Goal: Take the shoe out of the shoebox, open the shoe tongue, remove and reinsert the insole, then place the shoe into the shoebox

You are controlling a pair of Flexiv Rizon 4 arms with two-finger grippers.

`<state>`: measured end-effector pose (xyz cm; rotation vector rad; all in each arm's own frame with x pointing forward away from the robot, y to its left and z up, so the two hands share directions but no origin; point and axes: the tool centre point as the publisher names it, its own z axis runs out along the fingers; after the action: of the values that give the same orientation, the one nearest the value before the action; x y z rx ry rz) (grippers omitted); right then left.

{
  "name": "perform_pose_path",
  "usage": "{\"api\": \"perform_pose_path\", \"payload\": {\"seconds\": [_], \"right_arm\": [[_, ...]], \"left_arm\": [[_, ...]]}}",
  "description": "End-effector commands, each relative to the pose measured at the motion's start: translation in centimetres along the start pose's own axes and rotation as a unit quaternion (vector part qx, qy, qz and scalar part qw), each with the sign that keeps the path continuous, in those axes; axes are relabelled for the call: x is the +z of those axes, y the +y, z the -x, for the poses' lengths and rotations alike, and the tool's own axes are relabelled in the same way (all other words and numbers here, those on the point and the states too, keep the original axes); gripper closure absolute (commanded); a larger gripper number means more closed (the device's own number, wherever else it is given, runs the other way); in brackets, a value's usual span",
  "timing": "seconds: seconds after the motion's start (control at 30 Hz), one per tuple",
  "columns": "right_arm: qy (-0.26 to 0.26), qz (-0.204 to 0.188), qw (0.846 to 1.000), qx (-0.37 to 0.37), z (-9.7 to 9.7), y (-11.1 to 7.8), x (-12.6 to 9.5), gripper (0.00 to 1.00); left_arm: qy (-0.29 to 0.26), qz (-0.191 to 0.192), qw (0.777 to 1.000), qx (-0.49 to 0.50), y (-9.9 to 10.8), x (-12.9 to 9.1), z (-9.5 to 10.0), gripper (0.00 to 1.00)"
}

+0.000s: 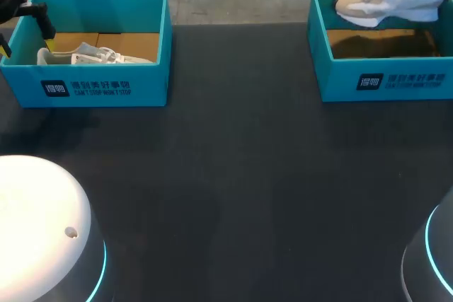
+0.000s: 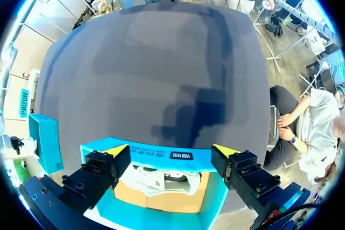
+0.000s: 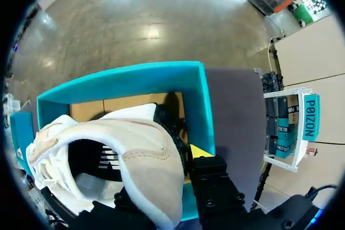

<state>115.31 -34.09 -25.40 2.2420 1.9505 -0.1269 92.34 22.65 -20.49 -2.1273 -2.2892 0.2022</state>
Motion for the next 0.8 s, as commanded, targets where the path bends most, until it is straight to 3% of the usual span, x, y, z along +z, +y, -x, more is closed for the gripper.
{"api": "perform_pose_path", "payload": {"seconds": [0.03, 0.4, 0.8], "right_arm": [[-0.007, 0.022, 1.000, 0.000, 0.4, -1.0, -4.9, 1.00], [-0.023, 0.044, 0.999, -0.006, 0.9, -0.8, -10.0, 1.00], [-0.021, 0.049, 0.999, -0.011, 0.8, -0.9, -10.5, 1.00]], "left_arm": [[0.000, 0.001, 1.000, 0.000, -0.1, 0.0, 0.0, 0.00], [0.000, 0.001, 1.000, 0.000, -0.1, 0.0, 0.0, 0.00], [0.000, 0.001, 1.000, 0.000, -0.1, 0.0, 0.0, 0.00]]}}
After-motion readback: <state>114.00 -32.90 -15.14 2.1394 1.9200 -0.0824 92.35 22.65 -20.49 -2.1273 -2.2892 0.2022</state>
